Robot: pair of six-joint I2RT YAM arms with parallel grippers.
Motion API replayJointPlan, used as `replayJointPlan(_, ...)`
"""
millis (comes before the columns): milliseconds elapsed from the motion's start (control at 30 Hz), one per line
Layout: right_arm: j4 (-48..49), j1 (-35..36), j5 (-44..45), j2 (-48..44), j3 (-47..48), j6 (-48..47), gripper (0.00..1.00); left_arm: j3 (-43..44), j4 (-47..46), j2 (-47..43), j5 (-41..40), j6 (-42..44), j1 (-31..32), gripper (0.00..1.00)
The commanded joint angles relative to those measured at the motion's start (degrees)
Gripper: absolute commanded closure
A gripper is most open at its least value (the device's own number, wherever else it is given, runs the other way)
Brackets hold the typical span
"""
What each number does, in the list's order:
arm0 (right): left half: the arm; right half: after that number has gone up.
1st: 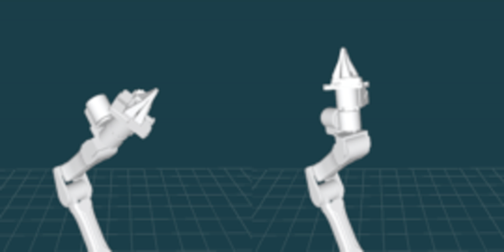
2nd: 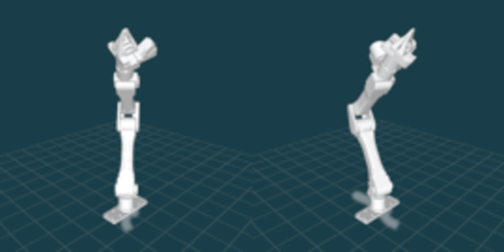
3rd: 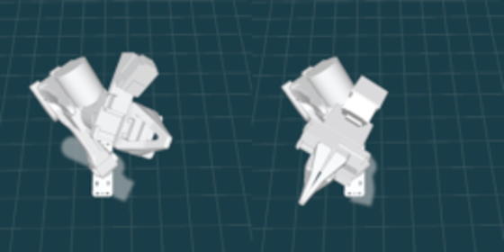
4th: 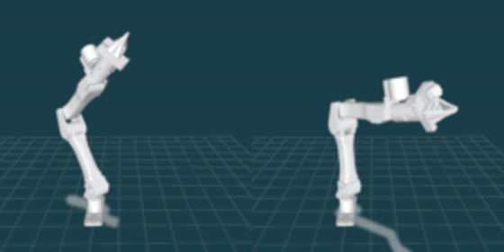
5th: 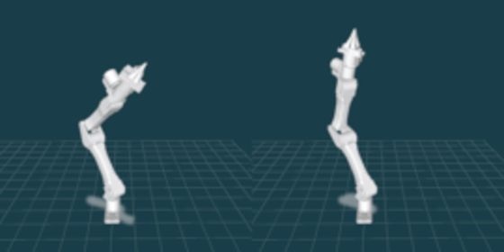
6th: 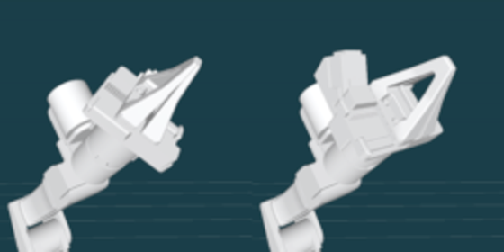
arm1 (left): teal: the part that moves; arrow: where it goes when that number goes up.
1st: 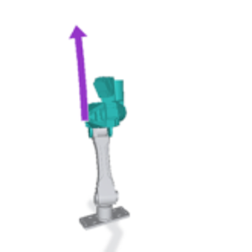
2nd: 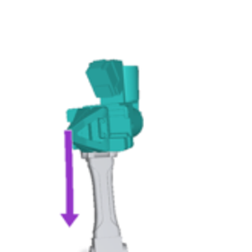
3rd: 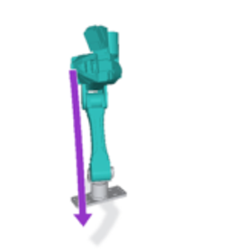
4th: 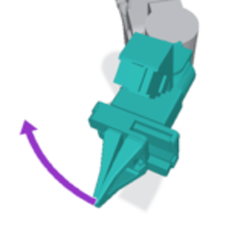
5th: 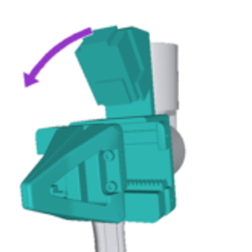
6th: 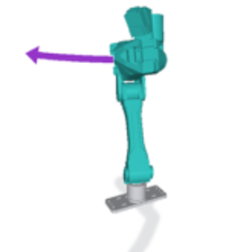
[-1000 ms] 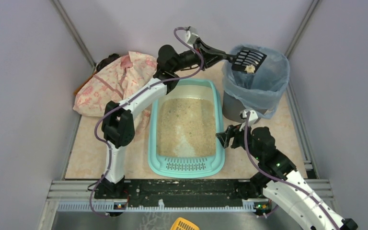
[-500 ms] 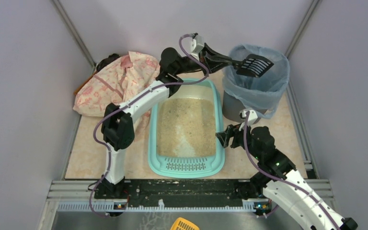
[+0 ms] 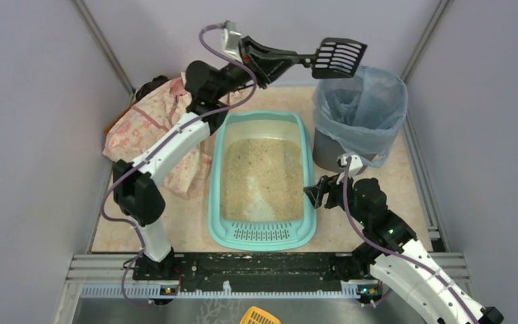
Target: Clean the litter box
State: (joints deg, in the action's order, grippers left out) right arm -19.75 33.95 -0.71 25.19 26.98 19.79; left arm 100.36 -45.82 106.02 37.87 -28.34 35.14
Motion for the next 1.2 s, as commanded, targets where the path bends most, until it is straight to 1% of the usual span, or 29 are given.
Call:
replayJointPlan(0,2.70,-0.12,0.11,0.10,0.46,0.53,0.33,-1.96,10.66,-8.84,-5.36,-1.90,-1.73,1.00)
replayJointPlan(67,2.92,-0.12,-0.01,0.41,0.44,0.45,0.33,-6.19,18.15,-13.48,-8.42,1.61,-1.71,1.00)
replayJointPlan(133,3.11,-0.12,-0.08,0.55,0.29,0.45,0.33,-12.64,23.60,-19.43,-13.69,4.51,-1.71,1.00)
replayJointPlan(300,3.37,-0.12,-0.31,1.12,0.27,0.34,0.33,-29.04,33.82,-35.81,-26.53,10.16,-1.66,1.00)
replayJointPlan(367,3.49,-0.12,-0.57,1.57,0.33,0.19,0.33,-32.83,38.40,-40.20,-30.04,11.07,-1.49,1.00)
replayJointPlan(500,3.84,-0.12,-0.77,2.23,0.91,-0.17,0.33,-37.10,48.77,-44.09,-36.58,13.03,-0.60,1.00)
replayJointPlan(633,3.32,-0.12,-0.64,1.35,0.80,-0.08,0.33,-41.57,54.72,-44.26,-42.32,13.86,0.14,1.00)
replayJointPlan(733,3.33,-0.12,-0.80,1.19,0.61,0.11,0.33,-44.43,55.88,-42.82,-46.43,14.39,1.01,1.00)
replayJointPlan(800,3.16,-0.12,-0.85,1.88,0.90,0.05,0.33,-44.63,56.33,-41.40,-48.71,14.53,1.47,1.00)
replayJointPlan(900,3.17,-0.14,-0.96,2.08,0.89,-0.02,0.33,-42.65,58.98,-37.94,-52.06,14.82,2.14,1.00)
replayJointPlan(1033,3.18,-0.12,-0.74,1.78,0.70,0.15,0.33,-38.38,63.19,-32.28,-58.45,15.52,3.68,1.00)
replayJointPlan(1167,3.30,-0.12,-0.80,1.92,0.62,0.16,0.33,-33.71,64.07,-27.03,-64.87,18.40,6.29,1.00)
